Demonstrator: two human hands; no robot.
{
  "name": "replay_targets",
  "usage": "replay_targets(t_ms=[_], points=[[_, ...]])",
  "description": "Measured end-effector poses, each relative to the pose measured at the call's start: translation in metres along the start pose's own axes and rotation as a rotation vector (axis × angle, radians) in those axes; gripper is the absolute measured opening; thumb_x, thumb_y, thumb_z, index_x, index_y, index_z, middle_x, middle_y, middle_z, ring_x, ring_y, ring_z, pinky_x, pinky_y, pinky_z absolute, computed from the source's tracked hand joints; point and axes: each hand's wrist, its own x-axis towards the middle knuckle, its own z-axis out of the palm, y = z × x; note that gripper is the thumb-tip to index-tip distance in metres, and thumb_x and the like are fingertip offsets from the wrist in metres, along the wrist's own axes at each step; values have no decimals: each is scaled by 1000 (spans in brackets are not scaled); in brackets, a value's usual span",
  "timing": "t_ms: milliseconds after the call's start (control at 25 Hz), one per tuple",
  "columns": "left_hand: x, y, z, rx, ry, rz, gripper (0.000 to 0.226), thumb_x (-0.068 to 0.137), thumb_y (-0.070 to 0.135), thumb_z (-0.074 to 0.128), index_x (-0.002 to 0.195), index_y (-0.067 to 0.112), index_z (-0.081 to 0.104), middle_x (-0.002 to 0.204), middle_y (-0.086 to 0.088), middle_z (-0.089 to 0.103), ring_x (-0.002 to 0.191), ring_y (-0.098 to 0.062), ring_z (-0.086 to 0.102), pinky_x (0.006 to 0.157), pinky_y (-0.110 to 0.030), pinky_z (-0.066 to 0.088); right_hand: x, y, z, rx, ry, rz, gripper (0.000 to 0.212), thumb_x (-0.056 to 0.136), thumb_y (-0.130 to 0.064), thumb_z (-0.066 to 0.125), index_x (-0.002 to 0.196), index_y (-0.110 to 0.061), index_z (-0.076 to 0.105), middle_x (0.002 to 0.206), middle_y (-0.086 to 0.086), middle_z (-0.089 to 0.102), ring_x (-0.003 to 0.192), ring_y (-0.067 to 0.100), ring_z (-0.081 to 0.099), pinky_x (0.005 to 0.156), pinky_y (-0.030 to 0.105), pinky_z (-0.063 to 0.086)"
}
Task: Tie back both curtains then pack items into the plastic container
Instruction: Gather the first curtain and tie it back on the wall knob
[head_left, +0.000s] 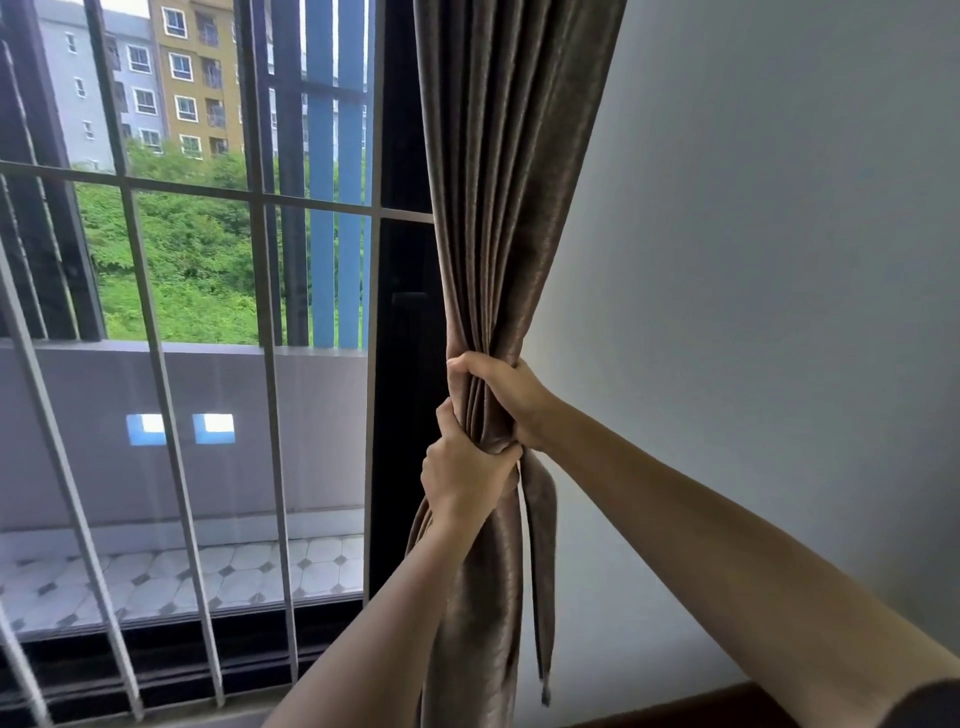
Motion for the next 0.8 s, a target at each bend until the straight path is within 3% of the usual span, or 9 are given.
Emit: replay_targets(t_ms=[80,200,240,320,400,480,640,800], points=[[-2,2,5,-14,33,-8,55,69,41,74,113,17,50,86,-3,70,79,-24,69,75,-39,57,-3,-2,-8,-33,-119,7,51,69,-27,70,114,-9,57,98,8,64,93,21,63,77,29,55],[-1,5,5,30,75,-49,40,74,39,69,103,15,54,85,-5,70,81,-27,67,73,-37,54,-3,-2,-41,-78,-385,18,49,67,-5,59,116,-9,51,98,13,58,78,15,59,56,23,47],[0,5,5,37,84,-55,38,75,39,68,100,14,54,85,-5,69,81,-28,66,71,-36,54,-2,0,-56,-167,-377,19,56,67,0,57,122,-13,48,106,14,55,78,13,55,53,23,43],[1,4,5,35,87,-45,38,77,40,68,98,12,53,83,-3,66,81,-29,66,68,-35,53,-4,9,-82,-453,-203,-24,60,78,8,56,132,-15,43,116,12,51,85,10,52,58,18,46],[1,3,7,36,89,-15,40,77,40,69,99,10,53,84,-4,64,81,-29,66,67,-34,53,-7,21,-97,-790,-110,-154,43,82,6,62,121,-8,53,99,-1,55,83,10,53,64,16,46],[0,2,8,40,93,-2,43,77,40,69,102,9,53,87,-6,66,82,-29,67,68,-34,53,-9,36,-98,-1031,-176,-171,32,80,-10,71,110,-9,59,85,-10,55,77,9,53,68,19,45],[0,2,6,56,80,-13,46,75,43,70,103,11,52,89,-7,67,83,-29,66,69,-36,53,-8,53,-82,-1175,-216,-193,41,76,-24,72,112,-16,55,94,1,65,81,21,61,76,37,53],[0,4,5,59,65,-33,43,75,40,70,102,11,52,86,-6,66,83,-29,66,65,-32,46,-11,50,-73,-1261,-147,-288,27,87,-22,57,114,-19,59,97,3,68,76,20,59,71,32,51]])
